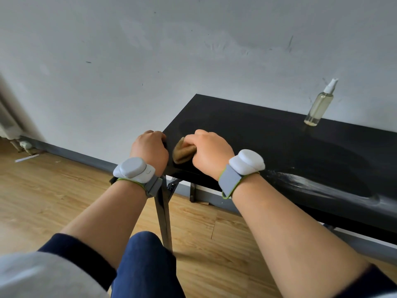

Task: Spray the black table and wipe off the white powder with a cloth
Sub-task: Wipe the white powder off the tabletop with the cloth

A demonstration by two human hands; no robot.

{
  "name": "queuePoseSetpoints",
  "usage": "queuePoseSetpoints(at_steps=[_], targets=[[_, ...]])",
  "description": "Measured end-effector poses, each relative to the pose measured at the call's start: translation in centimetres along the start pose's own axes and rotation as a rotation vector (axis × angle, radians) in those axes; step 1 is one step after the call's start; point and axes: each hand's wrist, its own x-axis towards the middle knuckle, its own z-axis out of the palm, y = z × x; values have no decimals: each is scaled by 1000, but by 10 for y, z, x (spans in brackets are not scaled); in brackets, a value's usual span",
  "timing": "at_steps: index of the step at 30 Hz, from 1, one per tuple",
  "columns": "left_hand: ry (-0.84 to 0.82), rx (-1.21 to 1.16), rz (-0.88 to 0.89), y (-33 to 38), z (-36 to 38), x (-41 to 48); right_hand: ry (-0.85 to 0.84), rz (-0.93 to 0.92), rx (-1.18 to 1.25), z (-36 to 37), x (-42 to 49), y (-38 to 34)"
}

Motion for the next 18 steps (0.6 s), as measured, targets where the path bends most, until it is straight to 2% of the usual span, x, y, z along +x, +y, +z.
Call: queuePoseSetpoints(at_steps=[7,14,16,18], targets=[[29,-26,-5,-2,3,-1,-93,-82,75,-22,-18,27],[24,-14,-18,-2,4,-2,-256,-11,96,-46,-41,48],[31,-22,-14,-1,4,-1,-253,35,192,-55,-39,52],[27,-28,-14,0,4,-1,-164,123,425,-59,-32,58]])
